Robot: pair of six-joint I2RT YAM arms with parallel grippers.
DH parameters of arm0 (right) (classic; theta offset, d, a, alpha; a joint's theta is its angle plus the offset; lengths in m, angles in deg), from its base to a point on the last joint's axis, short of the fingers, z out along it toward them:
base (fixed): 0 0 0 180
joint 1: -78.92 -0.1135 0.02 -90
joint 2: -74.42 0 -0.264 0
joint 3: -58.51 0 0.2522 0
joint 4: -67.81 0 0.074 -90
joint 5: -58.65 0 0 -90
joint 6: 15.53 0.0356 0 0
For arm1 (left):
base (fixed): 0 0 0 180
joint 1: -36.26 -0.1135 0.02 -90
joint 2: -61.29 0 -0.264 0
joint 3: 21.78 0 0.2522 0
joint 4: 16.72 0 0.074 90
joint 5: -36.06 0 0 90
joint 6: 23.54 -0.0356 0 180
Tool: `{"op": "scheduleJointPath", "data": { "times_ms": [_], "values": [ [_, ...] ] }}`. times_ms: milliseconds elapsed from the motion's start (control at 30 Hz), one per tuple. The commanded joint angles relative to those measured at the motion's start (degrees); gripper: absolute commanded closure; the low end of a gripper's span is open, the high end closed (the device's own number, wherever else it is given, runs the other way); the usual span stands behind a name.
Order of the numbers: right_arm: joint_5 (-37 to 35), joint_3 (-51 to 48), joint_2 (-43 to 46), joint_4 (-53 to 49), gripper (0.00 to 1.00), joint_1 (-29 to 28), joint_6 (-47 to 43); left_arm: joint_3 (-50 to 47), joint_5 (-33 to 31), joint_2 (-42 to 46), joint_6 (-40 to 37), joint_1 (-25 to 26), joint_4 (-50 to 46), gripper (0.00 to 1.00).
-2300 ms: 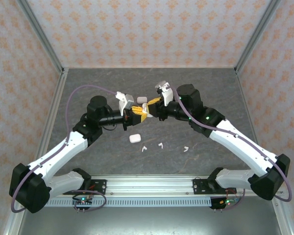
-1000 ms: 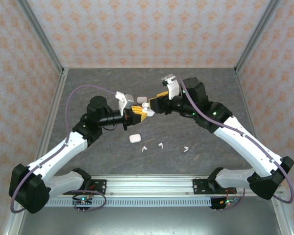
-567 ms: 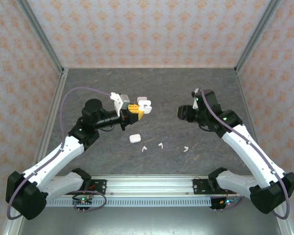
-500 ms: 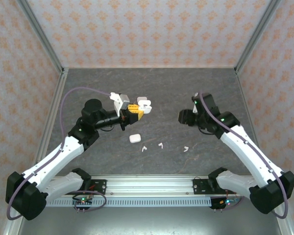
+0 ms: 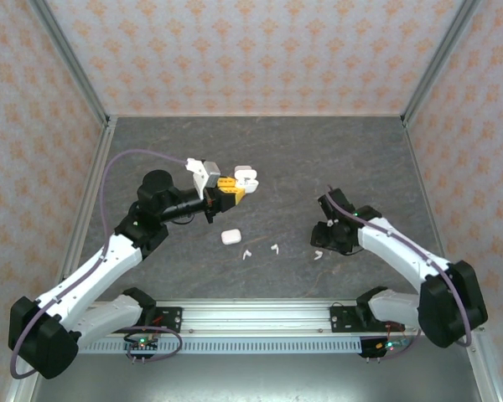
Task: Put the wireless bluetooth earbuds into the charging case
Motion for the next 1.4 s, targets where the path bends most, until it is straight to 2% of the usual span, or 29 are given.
{"op": "scheduleJointPath", "data": {
  "times_ms": [0,267,633,1367],
  "values": [
    [0.1,-1.0,-1.9,4.9,0.52,0.2,1.4,0.1,0.1,1.0,-1.7,0.2,0.1,0.97],
    [0.8,-2.0,-5.9,7.4,0.56,0.2,1.6,0.6,0.2,0.6,-2.2,0.3,-0.8,0.97],
    [-0.6,-2.2,-6.4,4.2,0.57,0.2,2.4,0.9,0.3,-0.2,-1.9,0.2,-0.7,0.97],
    [2.3,-2.6,-8.4,3.1,0.67,0.2,1.9,0.8,0.1,-0.7,-1.7,0.3,-0.8,0.97]
  ]
}}
